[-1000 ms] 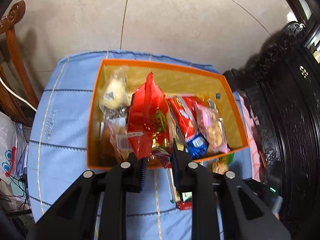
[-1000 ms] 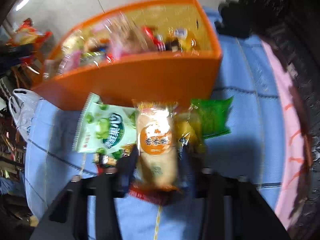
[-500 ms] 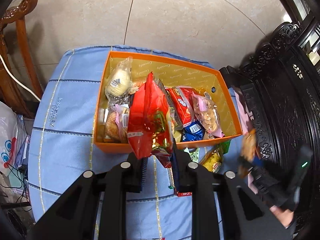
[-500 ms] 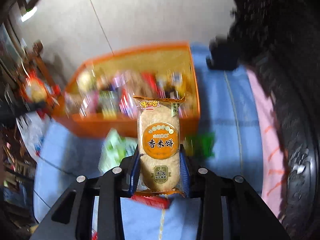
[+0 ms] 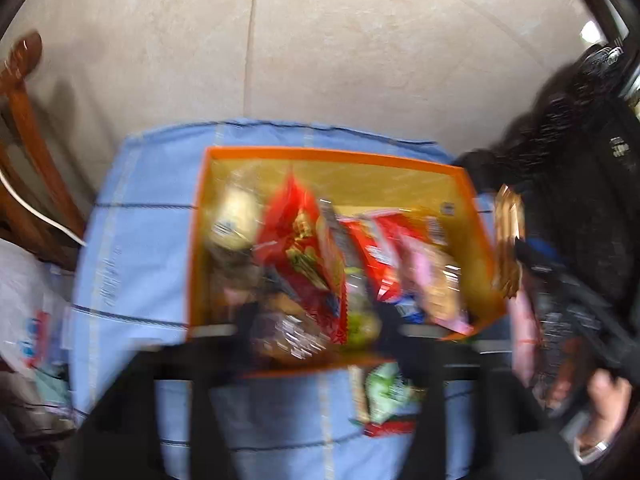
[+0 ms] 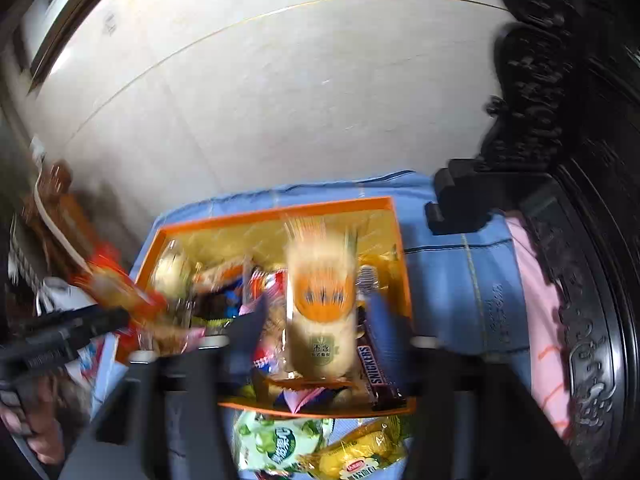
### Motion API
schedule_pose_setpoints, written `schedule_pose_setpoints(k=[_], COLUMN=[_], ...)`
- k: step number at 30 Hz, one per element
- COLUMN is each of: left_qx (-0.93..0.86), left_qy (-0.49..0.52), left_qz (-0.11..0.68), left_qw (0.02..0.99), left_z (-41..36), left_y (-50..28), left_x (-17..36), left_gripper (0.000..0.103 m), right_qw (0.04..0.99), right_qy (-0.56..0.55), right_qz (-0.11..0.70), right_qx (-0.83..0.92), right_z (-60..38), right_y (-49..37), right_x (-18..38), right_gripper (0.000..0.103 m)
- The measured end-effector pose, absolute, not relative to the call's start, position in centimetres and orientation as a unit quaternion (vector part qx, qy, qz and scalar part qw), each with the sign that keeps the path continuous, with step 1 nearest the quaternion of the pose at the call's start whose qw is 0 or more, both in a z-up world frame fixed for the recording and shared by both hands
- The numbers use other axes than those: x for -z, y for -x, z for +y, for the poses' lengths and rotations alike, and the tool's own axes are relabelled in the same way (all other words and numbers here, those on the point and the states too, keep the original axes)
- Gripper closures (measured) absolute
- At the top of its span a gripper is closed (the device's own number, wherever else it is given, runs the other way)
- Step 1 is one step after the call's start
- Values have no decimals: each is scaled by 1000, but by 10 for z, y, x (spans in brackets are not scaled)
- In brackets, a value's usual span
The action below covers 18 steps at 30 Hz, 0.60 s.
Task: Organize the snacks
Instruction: 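Carry both packs into the orange box and open both tools, then move both tools back over the remaining snacks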
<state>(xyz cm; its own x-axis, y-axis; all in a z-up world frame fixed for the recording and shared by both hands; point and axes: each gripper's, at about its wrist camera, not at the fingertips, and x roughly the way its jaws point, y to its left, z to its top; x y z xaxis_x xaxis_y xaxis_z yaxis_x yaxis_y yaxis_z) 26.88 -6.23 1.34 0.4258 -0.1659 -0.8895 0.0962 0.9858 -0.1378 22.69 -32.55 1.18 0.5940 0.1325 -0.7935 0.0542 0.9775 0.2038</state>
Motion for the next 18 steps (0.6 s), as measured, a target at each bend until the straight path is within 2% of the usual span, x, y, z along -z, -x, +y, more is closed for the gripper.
schedule_pose_setpoints(k=[1, 3, 9, 18], left_qx=[59, 65, 69, 80], left_qy=[24, 28, 36, 40], left_qz=[508, 490, 518, 547], left_qw=[859, 869, 852, 832], left_z=[-61, -58, -47, -28], left_y=[-266, -261, -243, -176], left_x=[-18, -23, -13, 9], left_gripper=[4, 4, 4, 4], right_qw=[895, 895, 878, 847], right_qy=[-122, -126, -142, -146], right_qz=[430, 427, 455, 511], right_qx=[-20, -31, -25, -9], right_z=[-331, -331, -337, -330], right_y=[-219, -212, -176, -110], right_x=[-17, -17, -6, 32], right_gripper=[28, 27, 27, 22])
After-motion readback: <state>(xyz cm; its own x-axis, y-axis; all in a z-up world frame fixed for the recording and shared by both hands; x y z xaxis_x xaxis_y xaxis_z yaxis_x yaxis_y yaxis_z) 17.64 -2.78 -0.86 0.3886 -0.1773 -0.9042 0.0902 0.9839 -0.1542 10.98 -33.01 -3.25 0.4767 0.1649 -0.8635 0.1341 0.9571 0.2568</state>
